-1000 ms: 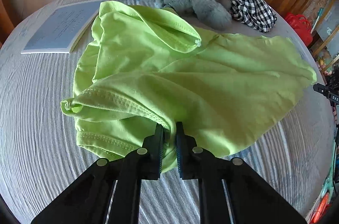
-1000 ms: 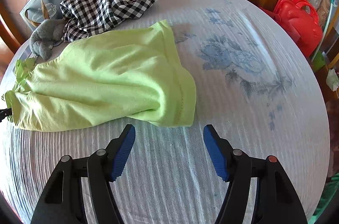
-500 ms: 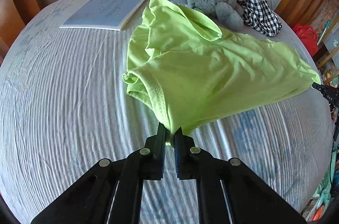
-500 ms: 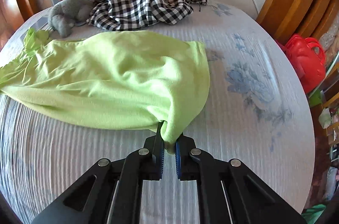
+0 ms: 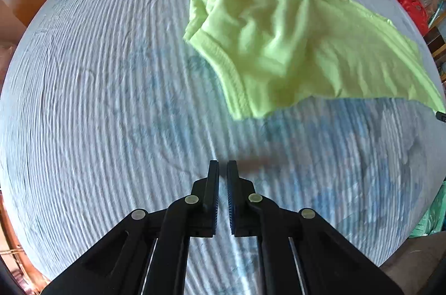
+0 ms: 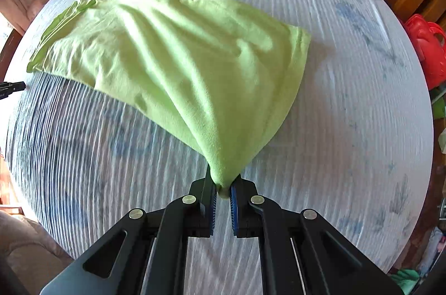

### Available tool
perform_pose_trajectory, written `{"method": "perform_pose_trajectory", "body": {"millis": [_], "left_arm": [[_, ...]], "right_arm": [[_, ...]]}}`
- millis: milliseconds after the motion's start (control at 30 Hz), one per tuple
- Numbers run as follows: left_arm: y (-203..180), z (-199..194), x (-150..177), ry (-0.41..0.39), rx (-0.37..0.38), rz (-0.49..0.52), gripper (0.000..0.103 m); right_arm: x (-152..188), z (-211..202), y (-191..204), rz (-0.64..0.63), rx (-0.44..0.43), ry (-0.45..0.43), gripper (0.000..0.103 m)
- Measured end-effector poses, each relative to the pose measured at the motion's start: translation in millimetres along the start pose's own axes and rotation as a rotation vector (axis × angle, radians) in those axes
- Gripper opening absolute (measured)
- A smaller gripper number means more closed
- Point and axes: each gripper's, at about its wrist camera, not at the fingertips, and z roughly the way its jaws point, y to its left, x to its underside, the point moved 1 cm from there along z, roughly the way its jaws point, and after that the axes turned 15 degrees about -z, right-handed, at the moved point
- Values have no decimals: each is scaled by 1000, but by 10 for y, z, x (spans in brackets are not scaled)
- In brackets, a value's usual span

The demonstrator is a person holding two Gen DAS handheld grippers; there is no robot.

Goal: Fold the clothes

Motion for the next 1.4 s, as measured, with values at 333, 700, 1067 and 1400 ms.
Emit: {"method": "perform_pose_trajectory", "body": {"millis": [333, 700, 1067, 1400], "left_arm": [[-151, -471, -530, -180, 102, -26, 24], [-614, -41, -1874, -219, 132, 105, 36], [-543, 445, -2397, -167, 191, 159, 36], [-538, 625, -2490, -145, 174, 170, 4]], "right_arm": [[-222, -427, -312, 70, 81, -155, 45], [-1814, -284, 802, -107, 38, -365, 45], [-2898, 425, 1892, -227, -62, -322, 45], [-3329, 702, 1792, -241, -8, -263, 7]]}}
